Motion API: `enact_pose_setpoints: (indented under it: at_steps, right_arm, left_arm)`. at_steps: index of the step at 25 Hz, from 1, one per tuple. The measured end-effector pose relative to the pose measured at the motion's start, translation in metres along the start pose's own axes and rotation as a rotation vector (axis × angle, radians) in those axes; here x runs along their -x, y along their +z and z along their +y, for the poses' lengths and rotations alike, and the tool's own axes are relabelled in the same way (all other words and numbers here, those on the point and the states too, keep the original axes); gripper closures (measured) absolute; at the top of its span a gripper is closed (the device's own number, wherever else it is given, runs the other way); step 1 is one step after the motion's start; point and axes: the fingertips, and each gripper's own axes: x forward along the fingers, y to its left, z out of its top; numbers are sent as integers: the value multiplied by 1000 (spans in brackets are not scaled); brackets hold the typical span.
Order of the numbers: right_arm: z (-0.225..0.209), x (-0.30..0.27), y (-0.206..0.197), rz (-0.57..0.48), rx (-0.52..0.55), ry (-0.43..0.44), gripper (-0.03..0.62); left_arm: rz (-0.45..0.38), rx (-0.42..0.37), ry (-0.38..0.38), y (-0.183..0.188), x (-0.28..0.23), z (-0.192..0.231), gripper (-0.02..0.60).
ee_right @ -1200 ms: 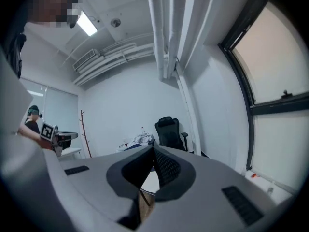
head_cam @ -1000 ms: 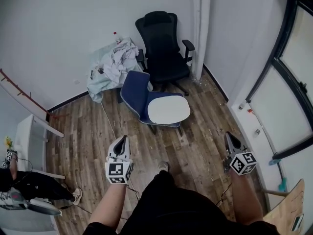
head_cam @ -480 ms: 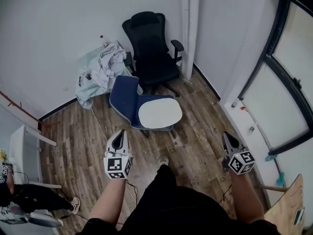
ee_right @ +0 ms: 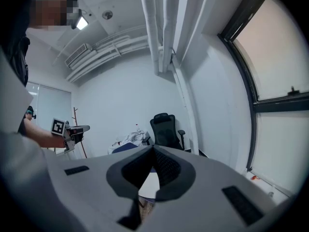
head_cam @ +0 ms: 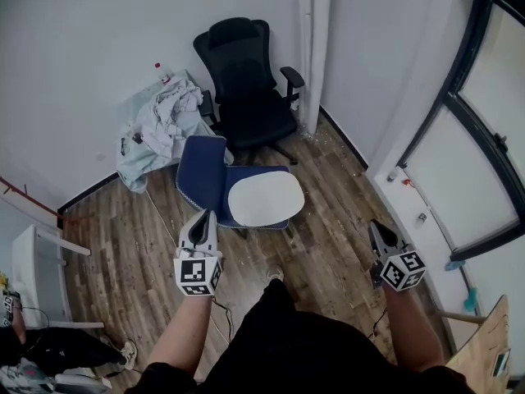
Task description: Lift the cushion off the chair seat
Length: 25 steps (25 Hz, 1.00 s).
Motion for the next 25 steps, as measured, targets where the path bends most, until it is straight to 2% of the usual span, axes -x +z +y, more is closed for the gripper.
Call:
enact_pose_setpoints:
  at_steps: [13, 25]
  right_arm:
    - [-2, -137, 32, 36, 1, 16, 583]
    - [-24, -232, 49, 61, 3, -31, 583]
  left_arm:
    - [47, 26, 14, -20, -95, 86, 577]
    - [43, 43, -30, -38, -199, 134, 577]
